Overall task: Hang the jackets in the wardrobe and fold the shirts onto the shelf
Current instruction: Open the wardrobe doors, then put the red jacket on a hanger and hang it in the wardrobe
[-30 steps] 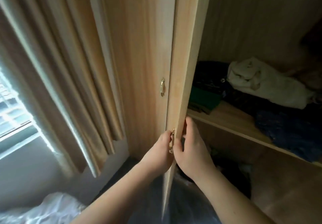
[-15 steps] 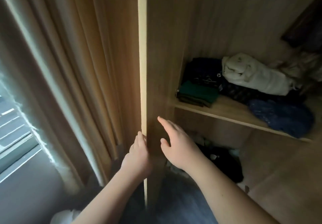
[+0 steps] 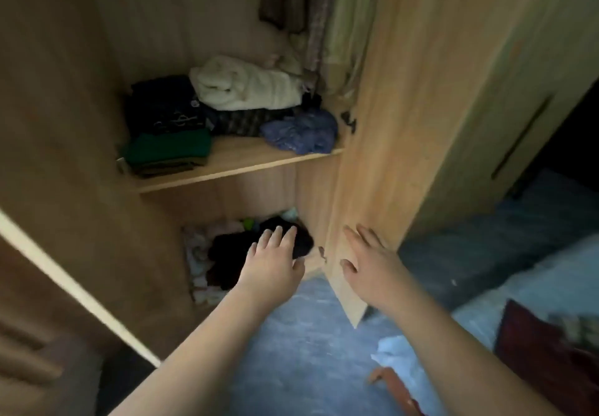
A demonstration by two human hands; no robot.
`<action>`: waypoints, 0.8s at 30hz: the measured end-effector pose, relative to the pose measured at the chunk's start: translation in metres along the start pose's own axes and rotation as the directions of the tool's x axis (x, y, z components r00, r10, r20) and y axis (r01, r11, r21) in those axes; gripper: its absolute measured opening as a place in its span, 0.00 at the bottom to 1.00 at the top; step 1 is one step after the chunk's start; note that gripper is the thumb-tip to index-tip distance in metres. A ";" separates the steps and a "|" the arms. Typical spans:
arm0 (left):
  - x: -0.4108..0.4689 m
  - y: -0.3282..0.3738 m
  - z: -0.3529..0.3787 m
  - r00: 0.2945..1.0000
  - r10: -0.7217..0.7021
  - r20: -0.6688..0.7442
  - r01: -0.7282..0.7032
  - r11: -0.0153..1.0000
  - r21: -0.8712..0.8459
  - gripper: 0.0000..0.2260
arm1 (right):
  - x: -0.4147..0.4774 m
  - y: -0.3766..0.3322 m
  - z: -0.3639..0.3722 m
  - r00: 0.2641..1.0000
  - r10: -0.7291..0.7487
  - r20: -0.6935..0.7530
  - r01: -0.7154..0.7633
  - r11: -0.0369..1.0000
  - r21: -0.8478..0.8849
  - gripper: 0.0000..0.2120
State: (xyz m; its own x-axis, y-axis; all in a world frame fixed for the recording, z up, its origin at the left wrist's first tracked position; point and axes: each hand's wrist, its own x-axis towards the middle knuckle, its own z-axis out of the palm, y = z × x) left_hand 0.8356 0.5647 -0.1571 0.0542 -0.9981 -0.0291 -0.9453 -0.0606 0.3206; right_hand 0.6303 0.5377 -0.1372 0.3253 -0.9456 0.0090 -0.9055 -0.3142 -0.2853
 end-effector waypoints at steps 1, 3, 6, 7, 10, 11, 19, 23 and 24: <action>0.003 0.025 0.003 0.998 0.062 0.006 -0.062 0.998 0.009 0.29 | -0.013 0.021 -0.007 0.998 0.053 -0.023 -0.053 0.999 0.007 0.32; 0.006 0.075 0.012 0.987 0.157 0.035 -0.157 0.988 0.010 0.29 | -0.041 0.063 -0.021 0.988 0.142 -0.065 -0.140 0.990 0.036 0.32; 0.002 0.152 0.032 0.957 0.274 0.097 -0.278 0.960 0.028 0.29 | -0.093 0.128 -0.039 0.957 0.263 -0.121 -0.256 0.964 0.071 0.32; -0.002 0.177 0.042 0.943 0.312 0.112 -0.317 0.948 0.028 0.29 | -0.112 0.149 -0.044 0.945 0.299 -0.129 -0.291 0.954 0.076 0.32; -0.020 0.261 0.080 0.897 0.415 0.152 -0.420 0.907 0.006 0.30 | -0.180 0.220 -0.053 0.909 0.392 -0.142 -0.387 0.920 0.060 0.32; -0.029 0.293 0.094 0.878 0.447 0.169 -0.454 0.891 -0.001 0.30 | -0.205 0.244 -0.056 0.894 0.422 -0.149 -0.419 0.906 0.056 0.33; -0.113 0.524 0.202 0.609 0.749 0.260 -0.767 0.640 -0.048 0.36 | -0.392 0.394 -0.074 0.716 0.675 -0.178 -0.671 0.736 0.090 0.33; -0.146 0.592 0.240 0.511 0.788 0.343 -0.810 0.575 -0.115 0.35 | -0.453 0.446 -0.072 0.637 0.752 -0.166 -0.743 0.657 0.125 0.34; -0.150 0.604 0.248 0.493 0.790 0.365 -0.816 0.565 -0.120 0.34 | -0.464 0.455 -0.073 0.613 0.774 -0.161 -0.761 0.633 0.146 0.33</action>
State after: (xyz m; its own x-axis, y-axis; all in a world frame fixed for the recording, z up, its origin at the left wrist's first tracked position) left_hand 0.1767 0.6798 -0.1933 -0.8374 -0.5361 -0.1071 -0.5396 0.7793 0.3186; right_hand 0.0478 0.8272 -0.2013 -0.5450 -0.8362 -0.0612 -0.7806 0.5327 -0.3269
